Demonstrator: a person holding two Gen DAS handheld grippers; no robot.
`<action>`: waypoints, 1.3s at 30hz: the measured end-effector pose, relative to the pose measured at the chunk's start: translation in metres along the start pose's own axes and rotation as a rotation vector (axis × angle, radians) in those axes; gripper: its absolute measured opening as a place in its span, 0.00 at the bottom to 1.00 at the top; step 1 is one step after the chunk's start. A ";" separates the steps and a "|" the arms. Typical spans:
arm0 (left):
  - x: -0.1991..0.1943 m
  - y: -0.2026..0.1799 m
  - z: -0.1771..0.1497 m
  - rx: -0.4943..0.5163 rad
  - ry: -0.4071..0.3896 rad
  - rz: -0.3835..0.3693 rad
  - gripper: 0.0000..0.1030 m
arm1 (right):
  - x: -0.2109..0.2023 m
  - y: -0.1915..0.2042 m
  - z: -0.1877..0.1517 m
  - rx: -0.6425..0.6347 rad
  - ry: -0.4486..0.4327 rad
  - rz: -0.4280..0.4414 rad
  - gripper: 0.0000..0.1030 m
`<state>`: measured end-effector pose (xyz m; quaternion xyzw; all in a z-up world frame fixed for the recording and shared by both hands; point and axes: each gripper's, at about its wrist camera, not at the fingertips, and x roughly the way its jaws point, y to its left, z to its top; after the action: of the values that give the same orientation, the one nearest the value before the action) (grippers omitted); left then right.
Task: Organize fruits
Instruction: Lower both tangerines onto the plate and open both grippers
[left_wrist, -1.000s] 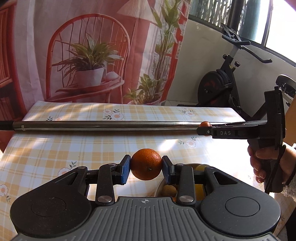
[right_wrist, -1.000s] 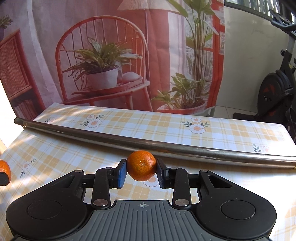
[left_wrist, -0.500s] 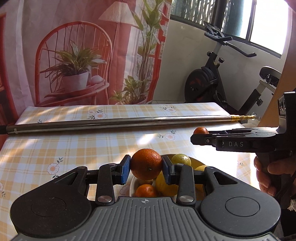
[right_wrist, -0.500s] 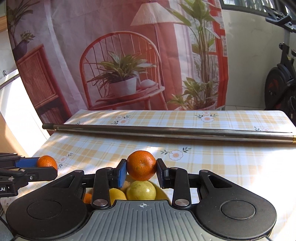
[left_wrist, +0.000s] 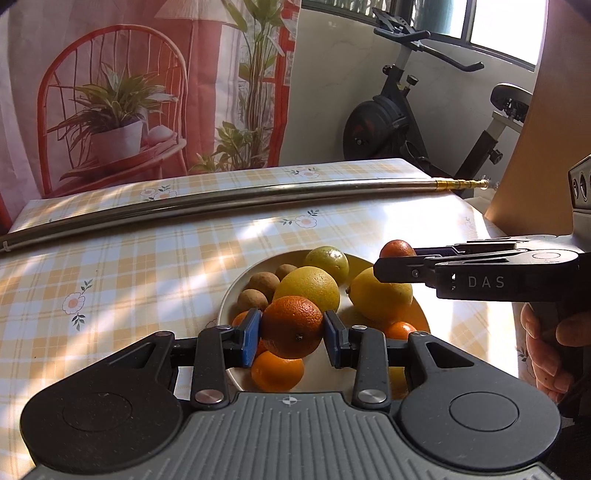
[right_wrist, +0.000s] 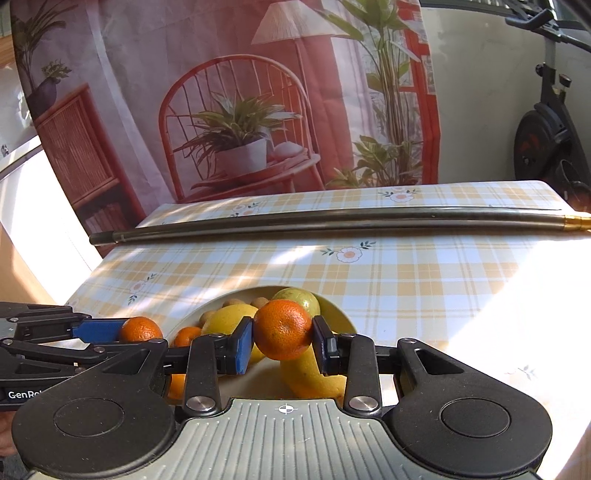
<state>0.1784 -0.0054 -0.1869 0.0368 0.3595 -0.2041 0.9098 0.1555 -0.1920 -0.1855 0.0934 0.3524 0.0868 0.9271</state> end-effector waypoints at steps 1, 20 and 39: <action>0.002 -0.001 -0.001 0.005 0.005 -0.001 0.37 | 0.000 0.003 -0.003 -0.010 -0.001 -0.005 0.30; 0.022 -0.022 -0.022 0.086 0.107 -0.036 0.37 | 0.005 0.019 -0.011 -0.063 0.049 0.057 0.30; 0.037 -0.013 -0.029 0.021 0.197 -0.040 0.37 | 0.026 0.013 -0.021 0.012 0.162 0.063 0.30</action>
<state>0.1791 -0.0240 -0.2315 0.0590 0.4457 -0.2214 0.8654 0.1595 -0.1712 -0.2142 0.1026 0.4239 0.1212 0.8917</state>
